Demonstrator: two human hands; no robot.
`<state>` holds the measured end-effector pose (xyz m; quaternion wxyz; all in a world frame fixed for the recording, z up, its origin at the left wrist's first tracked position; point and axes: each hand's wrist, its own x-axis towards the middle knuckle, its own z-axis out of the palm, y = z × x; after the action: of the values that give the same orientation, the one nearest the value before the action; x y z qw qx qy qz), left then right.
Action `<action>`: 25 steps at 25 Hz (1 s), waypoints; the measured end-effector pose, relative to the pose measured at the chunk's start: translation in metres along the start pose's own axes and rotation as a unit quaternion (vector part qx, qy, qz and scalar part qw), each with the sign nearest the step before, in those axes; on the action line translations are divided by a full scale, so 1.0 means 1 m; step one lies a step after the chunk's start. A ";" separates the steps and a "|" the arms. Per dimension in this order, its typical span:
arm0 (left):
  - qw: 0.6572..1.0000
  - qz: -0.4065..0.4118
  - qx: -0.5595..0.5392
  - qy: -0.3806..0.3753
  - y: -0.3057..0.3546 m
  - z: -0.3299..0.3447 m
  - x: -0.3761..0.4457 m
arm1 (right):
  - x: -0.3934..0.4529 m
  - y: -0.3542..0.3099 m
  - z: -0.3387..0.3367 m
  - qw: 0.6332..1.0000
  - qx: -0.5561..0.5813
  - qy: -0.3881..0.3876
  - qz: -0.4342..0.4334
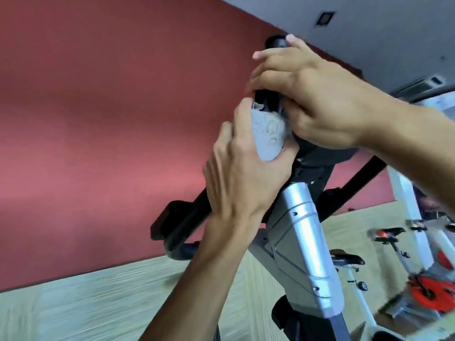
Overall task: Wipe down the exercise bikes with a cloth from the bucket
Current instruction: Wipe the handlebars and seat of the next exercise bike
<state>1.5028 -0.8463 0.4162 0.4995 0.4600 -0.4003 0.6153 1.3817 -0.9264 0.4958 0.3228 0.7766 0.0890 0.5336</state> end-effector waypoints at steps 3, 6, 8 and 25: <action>0.995 0.078 0.050 0.042 -0.029 0.005 -0.015 | -0.010 -0.010 0.014 0.997 0.019 0.069 0.034; 0.984 0.160 0.048 0.069 -0.084 -0.002 -0.049 | -0.019 -0.021 0.029 0.994 0.012 0.099 0.045; 0.981 0.160 0.068 0.080 -0.094 0.002 -0.053 | -0.021 -0.027 0.035 0.994 0.022 0.095 0.055; 0.965 0.221 0.107 0.094 -0.131 0.000 -0.069 | -0.029 -0.106 0.083 0.985 0.037 0.149 0.073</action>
<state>1.6369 -0.8400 0.3537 0.3340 0.3511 -0.3753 0.7902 1.4649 -0.8919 0.3916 0.2371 0.7040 0.0989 0.6622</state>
